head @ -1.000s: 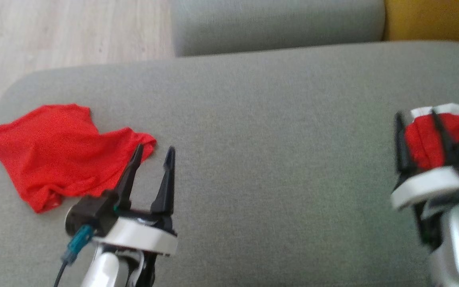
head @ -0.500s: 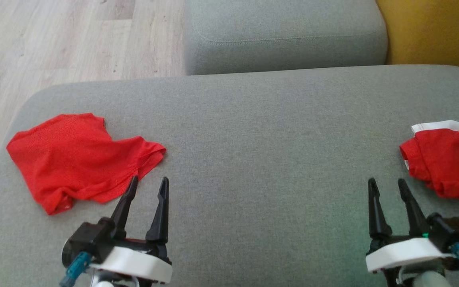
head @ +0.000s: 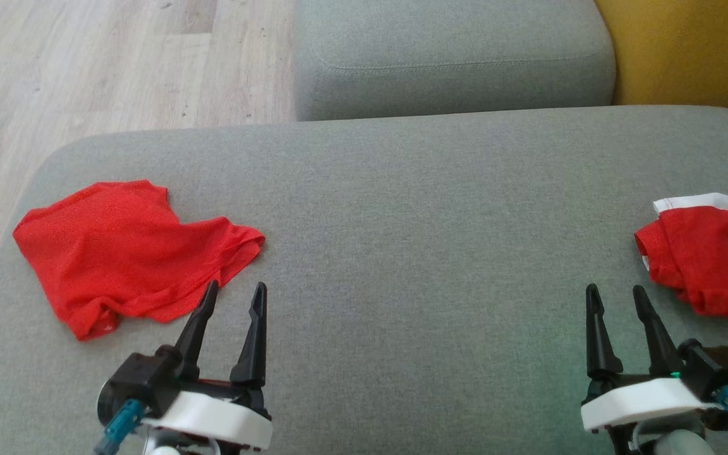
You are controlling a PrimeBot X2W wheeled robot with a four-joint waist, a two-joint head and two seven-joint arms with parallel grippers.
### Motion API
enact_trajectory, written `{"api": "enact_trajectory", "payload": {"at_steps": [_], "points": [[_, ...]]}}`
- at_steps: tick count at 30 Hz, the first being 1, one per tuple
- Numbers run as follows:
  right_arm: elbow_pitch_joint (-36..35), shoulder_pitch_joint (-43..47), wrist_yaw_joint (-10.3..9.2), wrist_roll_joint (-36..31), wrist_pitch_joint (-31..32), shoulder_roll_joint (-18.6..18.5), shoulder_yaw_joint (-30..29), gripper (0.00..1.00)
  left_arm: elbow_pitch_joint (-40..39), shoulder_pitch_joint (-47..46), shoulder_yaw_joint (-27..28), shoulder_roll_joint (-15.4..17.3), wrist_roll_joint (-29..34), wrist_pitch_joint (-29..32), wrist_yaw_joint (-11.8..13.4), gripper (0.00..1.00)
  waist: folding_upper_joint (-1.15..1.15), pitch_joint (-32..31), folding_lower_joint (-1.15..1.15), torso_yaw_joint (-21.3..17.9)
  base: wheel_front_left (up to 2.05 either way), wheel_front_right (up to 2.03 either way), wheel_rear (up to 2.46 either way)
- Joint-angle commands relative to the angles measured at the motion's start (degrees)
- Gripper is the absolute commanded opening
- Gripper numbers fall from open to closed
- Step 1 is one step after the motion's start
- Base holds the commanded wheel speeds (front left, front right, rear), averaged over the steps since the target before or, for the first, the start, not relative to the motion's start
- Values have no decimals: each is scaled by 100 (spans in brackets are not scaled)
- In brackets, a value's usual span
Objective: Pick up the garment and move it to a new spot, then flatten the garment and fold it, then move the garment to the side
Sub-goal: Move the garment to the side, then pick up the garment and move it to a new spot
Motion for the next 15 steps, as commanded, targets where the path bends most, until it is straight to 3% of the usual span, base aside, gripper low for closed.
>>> {"api": "enact_trajectory", "payload": {"at_steps": [1,7,15], "points": [[-167,-277,20,27,-76,-32,126,100,-150,-231,195,-10,-20,-31,-21,100,0,3,0,9,0,0,0],[-204,-244,20,10,-78,-32,171,100,-78,-274,163,-10,-7,-31,-41,100,0,27,0,179,0,0,0],[-110,-175,20,34,-78,-32,501,100,-6,-315,196,-10,27,-31,-41,100,0,17,0,746,0,0,0]]}}
